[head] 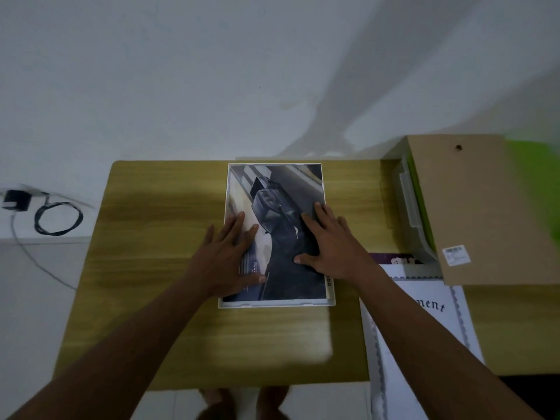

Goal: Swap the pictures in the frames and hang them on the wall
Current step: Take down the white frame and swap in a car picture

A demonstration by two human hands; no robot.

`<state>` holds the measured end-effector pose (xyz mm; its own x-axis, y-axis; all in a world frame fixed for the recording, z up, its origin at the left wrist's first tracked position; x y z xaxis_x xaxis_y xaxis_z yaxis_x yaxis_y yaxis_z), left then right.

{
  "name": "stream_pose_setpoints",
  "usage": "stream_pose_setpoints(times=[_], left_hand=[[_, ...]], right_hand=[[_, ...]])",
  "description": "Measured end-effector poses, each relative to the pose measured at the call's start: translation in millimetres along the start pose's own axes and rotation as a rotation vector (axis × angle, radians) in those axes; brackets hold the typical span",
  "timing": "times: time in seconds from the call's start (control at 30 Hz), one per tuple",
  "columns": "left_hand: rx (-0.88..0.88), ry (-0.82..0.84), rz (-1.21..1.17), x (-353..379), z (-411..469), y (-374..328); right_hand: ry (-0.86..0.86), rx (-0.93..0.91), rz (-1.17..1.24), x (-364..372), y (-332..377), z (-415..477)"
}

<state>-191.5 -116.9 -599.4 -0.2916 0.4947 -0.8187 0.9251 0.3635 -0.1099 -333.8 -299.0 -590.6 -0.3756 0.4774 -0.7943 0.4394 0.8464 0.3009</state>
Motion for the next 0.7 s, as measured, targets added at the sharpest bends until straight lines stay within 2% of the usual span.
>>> stream_pose_setpoints(times=[0.43, 0.6, 0.7], left_hand=[[-0.001, -0.019, 0.054, -9, -2, 1], [0.032, -0.106, 0.036, -26, -10, -8], [0.075, -0.163, -0.075, -55, -13, -28]], right_hand=[[0.011, 0.089, 0.073, -4, 11, -10], [-0.051, 0.157, 0.186, -16, 16, -34], [-0.118, 0.199, 0.225, -36, 10, -59]])
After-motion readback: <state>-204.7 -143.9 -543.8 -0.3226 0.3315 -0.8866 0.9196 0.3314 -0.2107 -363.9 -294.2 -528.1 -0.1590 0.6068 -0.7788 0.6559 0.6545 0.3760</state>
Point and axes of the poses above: each hand's wrist, its own z-axis towards the middle knuckle, its own x-axis out of the palm, y = z × x, the point moved 5 cm from there along z, towards the middle knuckle, and after that the axes turned 14 degrees about y, right-handed, at the moved point
